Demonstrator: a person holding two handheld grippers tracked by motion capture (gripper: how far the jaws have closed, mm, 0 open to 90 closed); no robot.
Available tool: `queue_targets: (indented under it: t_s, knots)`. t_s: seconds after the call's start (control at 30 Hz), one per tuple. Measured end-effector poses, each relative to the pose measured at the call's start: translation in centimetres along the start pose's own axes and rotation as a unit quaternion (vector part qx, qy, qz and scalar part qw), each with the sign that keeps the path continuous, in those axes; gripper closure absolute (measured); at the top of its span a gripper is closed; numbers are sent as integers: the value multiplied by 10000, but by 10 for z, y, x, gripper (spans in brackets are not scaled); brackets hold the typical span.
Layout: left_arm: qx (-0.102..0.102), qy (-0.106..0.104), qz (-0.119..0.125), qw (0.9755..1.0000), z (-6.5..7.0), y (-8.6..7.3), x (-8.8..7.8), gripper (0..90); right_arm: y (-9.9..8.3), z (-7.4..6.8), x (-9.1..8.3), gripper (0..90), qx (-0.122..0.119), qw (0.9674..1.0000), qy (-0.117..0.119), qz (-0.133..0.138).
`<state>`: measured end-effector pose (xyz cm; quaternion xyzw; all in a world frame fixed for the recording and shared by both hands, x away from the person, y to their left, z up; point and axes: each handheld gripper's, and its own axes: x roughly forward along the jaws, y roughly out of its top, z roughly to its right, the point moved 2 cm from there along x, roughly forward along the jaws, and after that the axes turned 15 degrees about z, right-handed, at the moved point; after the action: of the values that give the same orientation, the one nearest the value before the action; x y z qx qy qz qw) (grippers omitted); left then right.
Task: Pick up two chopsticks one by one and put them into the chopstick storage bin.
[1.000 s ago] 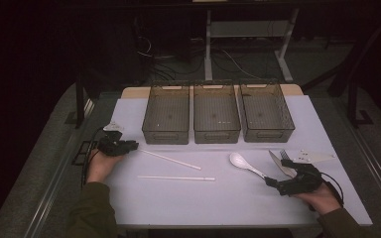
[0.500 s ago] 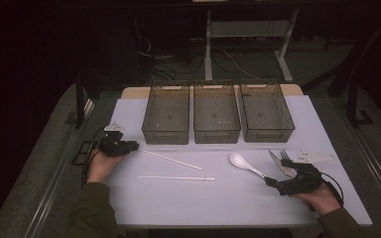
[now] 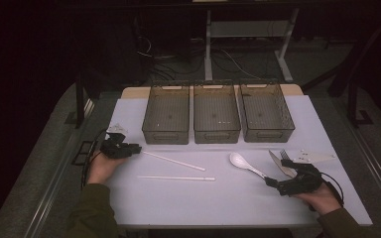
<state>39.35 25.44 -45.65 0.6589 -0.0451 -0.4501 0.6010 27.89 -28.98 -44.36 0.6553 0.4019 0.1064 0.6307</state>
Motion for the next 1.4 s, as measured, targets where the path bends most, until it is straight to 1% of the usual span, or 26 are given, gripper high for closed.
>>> queue_targets:
  t_s: [0.03,0.07,0.17,0.3,0.33,0.37,0.53,0.6,0.63,0.7,0.8,0.87,0.9,1.0,1.07,1.13,1.2,1.23,1.27,1.3,1.4]
  knots:
    - [44,-52,-21,10000,5,-2,-2,753,0,0,0,25,3,10000,0,4]
    - [44,-52,-21,10000,5,-2,-2,753,0,0,0,26,0,10000,1,6]
    - [71,-120,-37,9999,12,-4,-5,755,0,0,0,25,-2,10000,2,12]
    - [161,-249,-100,9995,21,-8,-10,757,0,-1,-1,25,-7,10000,2,17]
    - [216,-282,-128,9993,24,-9,-11,757,0,-1,-1,25,-11,10000,-1,22]
    - [274,-332,-185,9989,27,-9,-12,758,0,-1,-1,25,-8,10000,-2,22]
    - [478,-550,-294,9969,46,-13,-16,758,0,-1,-1,25,-8,10000,-9,29]
    - [523,-639,-320,9961,54,-15,-17,758,1,-1,-1,26,-13,10000,0,32]
    - [582,-665,-350,9955,57,-16,-18,758,1,-1,-1,25,-16,10000,2,30]
    - [622,-671,-375,9951,61,-17,-19,757,1,-1,-1,25,-17,10000,9,26]
    - [700,-637,-265,9952,62,-15,-21,742,1,-2,-1,25,-35,10000,21,24]
    - [698,-678,-91,9952,67,-10,-23,726,1,-2,-1,25,-47,10000,31,28]
    - [741,-746,22,9945,71,-7,-23,704,1,-2,-1,25,-40,10000,31,29]
    - [847,-1047,210,9907,85,1,-21,687,1,-2,-1,25,-39,10000,34,31]
    - [944,-1251,309,9872,96,7,-17,669,1,-2,-1,25,-49,10000,43,17]
    - [1010,-1461,423,9832,106,11,-13,667,1,-3,-1,26,-51,10000,52,19]
    - [1085,-1623,486,9796,114,16,-7,638,0,-3,0,25,-46,10000,48,13]
    - [1143,-1710,501,9773,118,18,-4,638,0,-3,0,25,-46,10000,48,13]
    - [1158,-1785,516,9757,122,20,-1,632,0,-3,0,25,-45,10000,50,11]
    - [1178,-1885,511,9736,126,21,2,632,0,-3,0,25,-43,10000,59,11]
    - [1276,-2168,473,9667,137,24,14,632,0,-3,0,25,-8,10000,58,20]
